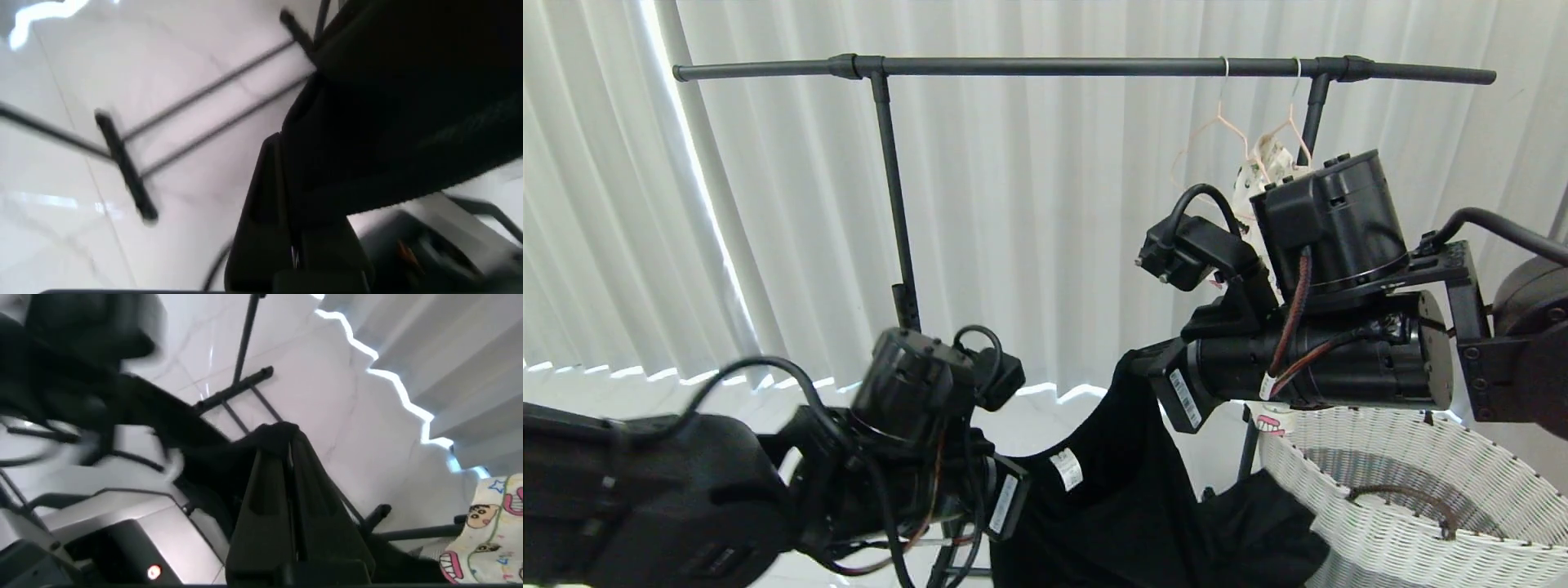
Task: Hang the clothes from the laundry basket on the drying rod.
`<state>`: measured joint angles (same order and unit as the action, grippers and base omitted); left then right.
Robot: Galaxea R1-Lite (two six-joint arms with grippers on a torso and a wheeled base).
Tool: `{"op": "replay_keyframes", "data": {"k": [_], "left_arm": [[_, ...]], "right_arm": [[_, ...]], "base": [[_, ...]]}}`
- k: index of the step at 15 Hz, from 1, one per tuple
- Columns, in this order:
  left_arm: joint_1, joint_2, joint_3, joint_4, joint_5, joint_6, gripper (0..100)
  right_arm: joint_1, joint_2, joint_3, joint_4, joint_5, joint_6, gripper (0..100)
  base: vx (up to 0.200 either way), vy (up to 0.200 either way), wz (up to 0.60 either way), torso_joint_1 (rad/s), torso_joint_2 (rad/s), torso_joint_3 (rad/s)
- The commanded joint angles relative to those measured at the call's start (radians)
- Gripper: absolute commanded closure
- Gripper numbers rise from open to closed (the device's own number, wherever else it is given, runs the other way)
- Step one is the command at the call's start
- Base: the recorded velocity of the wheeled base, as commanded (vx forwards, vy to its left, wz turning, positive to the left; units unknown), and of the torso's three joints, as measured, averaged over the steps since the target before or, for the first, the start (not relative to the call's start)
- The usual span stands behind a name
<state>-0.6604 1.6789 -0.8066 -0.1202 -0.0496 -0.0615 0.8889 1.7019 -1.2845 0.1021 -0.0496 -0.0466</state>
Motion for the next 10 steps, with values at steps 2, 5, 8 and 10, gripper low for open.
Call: {"op": "replay_keyframes", "data": {"k": [2,5,8,10], "left_arm": [[0.025,-0.24,-0.247,0.274,-0.024,-0.018,100],[-0.013,-0.274,-0.287,0.297,0.011,0.072,100],[-0.054,-0.308,-0.267,0.297,0.05,0.126,100],[-0.153,-0.343,-0.258,0.295,0.102,0.143,100]], "right_arm": [[-0.031,-0.016,-0.007,-0.002,-0.059,0.039,100],[-0.125,-0.133,0.02,0.045,-0.084,0.045,100],[-0.163,-0.281,0.082,0.136,-0.085,0.045,100],[-0.165,-0.407,0.12,0.191,-0.085,0.044,100]], "base": [[0.0,0.0,0.0,0.0,0.0,0.0],[0.0,0.0,0.0,0.0,0.0,0.0],[0.0,0.0,0.0,0.0,0.0,0.0],[0.0,0.0,0.0,0.0,0.0,0.0]]}}
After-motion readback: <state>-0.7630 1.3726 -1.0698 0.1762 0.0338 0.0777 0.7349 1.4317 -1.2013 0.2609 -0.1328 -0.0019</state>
